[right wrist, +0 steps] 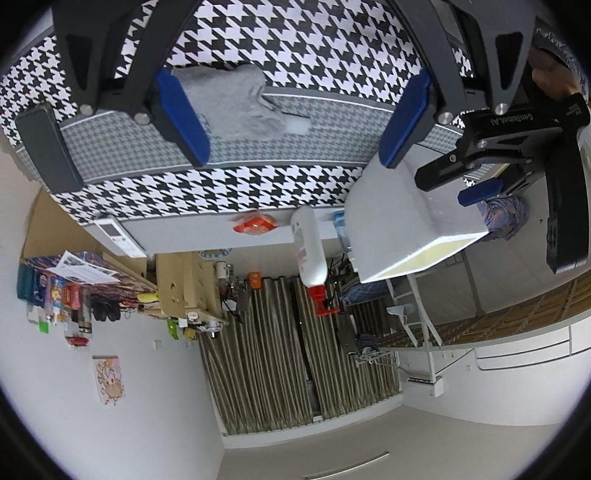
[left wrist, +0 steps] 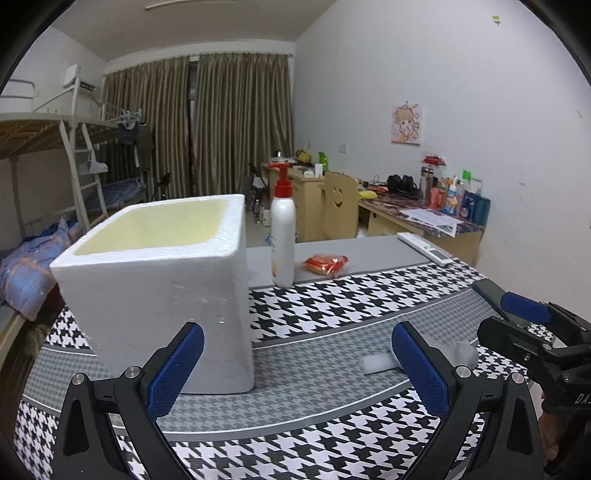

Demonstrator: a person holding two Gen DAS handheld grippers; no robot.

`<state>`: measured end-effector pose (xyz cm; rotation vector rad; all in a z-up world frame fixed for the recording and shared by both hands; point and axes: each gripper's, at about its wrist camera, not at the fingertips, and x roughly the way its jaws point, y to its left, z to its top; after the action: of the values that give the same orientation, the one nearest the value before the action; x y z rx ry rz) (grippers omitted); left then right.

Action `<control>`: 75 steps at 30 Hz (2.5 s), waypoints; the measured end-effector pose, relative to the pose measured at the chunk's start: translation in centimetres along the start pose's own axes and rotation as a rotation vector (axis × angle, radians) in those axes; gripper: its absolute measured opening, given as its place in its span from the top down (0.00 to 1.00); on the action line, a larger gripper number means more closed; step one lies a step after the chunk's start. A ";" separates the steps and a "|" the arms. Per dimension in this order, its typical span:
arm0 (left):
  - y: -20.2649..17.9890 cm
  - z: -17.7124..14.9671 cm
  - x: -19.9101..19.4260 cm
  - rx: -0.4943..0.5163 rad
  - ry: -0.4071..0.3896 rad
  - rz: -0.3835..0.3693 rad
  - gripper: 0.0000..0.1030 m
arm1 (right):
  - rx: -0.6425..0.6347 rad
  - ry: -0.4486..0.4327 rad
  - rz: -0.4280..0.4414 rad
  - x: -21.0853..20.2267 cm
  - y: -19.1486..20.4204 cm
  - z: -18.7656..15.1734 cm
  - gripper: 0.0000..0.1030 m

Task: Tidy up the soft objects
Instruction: 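Withdraw both tools from the foam box toward the grey cloth, then move the left tool to the white foam stick while the right tool approaches the grey cloth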

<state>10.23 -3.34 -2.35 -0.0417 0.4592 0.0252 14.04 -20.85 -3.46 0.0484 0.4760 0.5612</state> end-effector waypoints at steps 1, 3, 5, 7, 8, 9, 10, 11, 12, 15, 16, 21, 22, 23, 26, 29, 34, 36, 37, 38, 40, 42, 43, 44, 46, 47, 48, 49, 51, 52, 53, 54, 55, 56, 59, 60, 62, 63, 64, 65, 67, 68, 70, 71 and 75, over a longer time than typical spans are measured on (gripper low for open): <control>-0.1 -0.1 0.2 0.003 0.008 -0.005 0.01 | -0.002 0.005 -0.004 0.0 -0.1 -0.1 0.08; -0.4 -0.2 0.6 0.015 0.019 -0.019 0.01 | 0.000 0.011 -0.018 0.1 -0.4 -0.3 0.08; -0.6 -0.3 0.9 0.024 0.026 -0.024 0.01 | 0.015 0.014 -0.029 0.1 -0.9 -0.6 0.08; -0.9 -0.3 1.6 0.026 0.047 -0.034 0.01 | 0.033 0.024 -0.034 0.3 -1.4 -0.8 0.08; -1.0 -0.3 1.8 0.027 0.054 -0.042 0.01 | 0.039 0.029 -0.037 0.4 -1.7 -1.0 0.08; -1.2 -0.4 2.0 0.031 0.060 -0.048 0.01 | 0.043 0.034 -0.040 0.5 -1.9 -1.1 0.08; -1.3 -0.5 2.2 0.035 0.061 -0.050 0.01 | 0.045 0.042 -0.044 0.6 -2.0 -1.2 0.08; -1.5 -0.6 2.2 0.040 0.062 -0.052 0.01 | 0.045 0.047 -0.048 0.7 -2.1 -1.2 0.08; -1.6 -0.6 2.4 0.047 0.063 -0.054 0.01 | 0.045 0.049 -0.052 0.7 -2.1 -1.3 0.08; -2.0 -0.7 2.8 0.066 0.072 -0.068 0.01 | 0.041 0.054 -0.061 0.9 -2.3 -1.4 0.08; -2.1 -0.7 2.9 0.070 0.079 -0.076 0.01 | 0.042 0.055 -0.067 0.9 -2.4 -1.5 0.08; -2.7 -0.7 3.5 0.113 0.110 -0.119 0.01 | 0.042 0.074 -0.077 1.4 -3.1 -1.6 0.08; -2.8 -0.6 3.6 0.120 0.113 -0.121 0.01 | 0.042 0.075 -0.080 1.4 -3.1 -1.6 0.08; -2.9 -0.6 3.7 0.126 0.116 -0.123 0.01 | 0.043 0.076 -0.079 1.4 -3.2 -1.7 0.08; -3.2 -0.5 4.2 0.133 0.121 -0.149 0.01 | 0.046 0.080 -0.082 1.5 -3.4 -1.8 0.08; -3.5 -0.6 4.8 0.161 0.140 -0.198 0.01 | 0.045 0.089 -0.087 1.7 -3.7 -1.8 0.08; -4.4 -0.8 5.9 0.237 0.167 -0.247 0.01 | 0.013 0.095 -0.093 2.0 -4.2 -1.9 0.08; -4.7 -1.0 6.6 0.260 0.182 -0.252 0.01 | 0.013 0.098 -0.094 2.1 -4.4 -2.0 0.08; -4.9 -1.0 7.0 0.267 0.187 -0.252 0.01 | 0.016 0.100 -0.096 2.2 -4.6 -2.0 0.08; -5.0 -1.1 7.2 0.274 0.194 -0.257 0.01 | 0.020 0.100 -0.097 2.2 -4.7 -2.0 0.08; -5.1 -1.3 7.8 0.284 0.204 -0.274 0.01 | 0.027 0.105 -0.094 2.2 -4.9 -2.1 0.08; -5.3 -1.5 8.5 0.296 0.218 -0.283 0.01 | 0.027 0.112 -0.097 2.3 -4.9 -2.2 0.08; -5.4 -1.6 8.9 0.307 0.232 -0.307 0.01 | 0.025 0.117 -0.097 2.3 -4.9 -2.3 0.08; -5.5 -1.7 9.2 0.317 0.241 -0.320 0.01 | 0.024 0.123 -0.095 2.4 -4.9 -2.3 0.08; -5.7 -1.8 9.8 0.332 0.256 -0.323 0.03 | 0.024 0.135 -0.089 2.5 -4.9 -2.4 0.08; -5.8 -1.9 10.1 0.339 0.260 -0.327 0.03 | 0.025 0.140 -0.082 2.6 -4.9 -2.4 0.08; -5.9 -2.0 10.4 0.346 0.265 -0.334 0.03 | 0.023 0.144 -0.079 2.6 -5.0 -2.5 0.08; -6.0 -2.1 10.8 0.351 0.276 -0.337 0.04 | 0.021 0.148 -0.081 2.7 -5.0 -2.5 0.08; -6.1 -2.4 11.4 0.361 0.297 -0.338 0.07 | 0.018 0.159 -0.081 3.0 -5.1 -2.6 0.08; -6.3 -2.6 11.6 0.371 0.309 -0.349 0.13 | 0.016 0.166 -0.078 3.1 -5.0 -2.6 0.08; -6.4 -2.7 11.7 0.381 0.319 -0.363 0.15 | 0.011 0.175 -0.077 3.3 -5.0 -2.7 0.08; -6.6 -2.9 11.9 0.390 0.331 -0.381 0.18 | 0.006 0.183 -0.079 3.5 -4.9 -2.8 0.08; -6.6 -2.9 12.0 0.392 0.332 -0.384 0.18 | 0.000 0.191 -0.081 3.6 -4.9 -2.9 0.08; -6.6 -3.0 12.1 0.392 0.332 -0.382 0.19 | -0.001 0.198 -0.079 3.8 -4.9 -2.9 0.08; -6.8 -3.0 12.6 0.400 0.348 -0.399 0.20 | 0.007 0.212 -0.078 4.0 -5.1 -3.2 0.08; -6.9 -3.0 12.7 0.399 0.352 -0.406 0.21 | 0.008 0.218 -0.083 4.1 -5.2 -3.3 0.08; -7.0 -3.1 12.9 0.402 0.361 -0.416 0.25 | 0.010 0.244 -0.099 4.6 -5.5 -3.5 0.08; -7.1 -3.1 13.2 0.405 0.375 -0.413 0.28 | 0.011 0.257 -0.105 4.7 -5.6 -3.5 0.08; -7.3 -3.2 13.5 0.407 0.386 -0.413 0.32 | 0.007 0.266 -0.110 4.9 -5.7 -3.6 0.08; -7.4 -3.3 13.7 0.408 0.398 -0.416 0.35 | -0.001 0.272 -0.113 5.0 -5.7 -3.6 0.08; -7.6 -3.4 14.0 0.415 0.417 -0.427 0.41 | -0.019 0.290 -0.139 5.4 -5.6 -3.8 0.08; -7.7 -3.4 14.0 0.413 0.414 -0.432 0.42 | -0.020 0.292 -0.145 5.5 -5.6 -3.8 0.08; -7.7 -3.4 14.0 0.415 0.414 -0.432 0.45 | -0.018 0.301 -0.142 5.7 -5.6 -3.9 0.12; -7.7 -3.4 13.9 0.416 0.414 -0.436 0.47 | -0.020 0.310 -0.140 5.8 -5.5 -4.0 0.17; -7.5 -3.4 13.8 0.401 0.412 -0.429 0.58 | -0.028 0.361 -0.157 6.8 -5.2 -4.4 0.40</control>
<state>21.36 -10.80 -11.27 0.2538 0.8511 -0.5045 19.71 -22.11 -11.14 -0.1184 0.8161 0.4222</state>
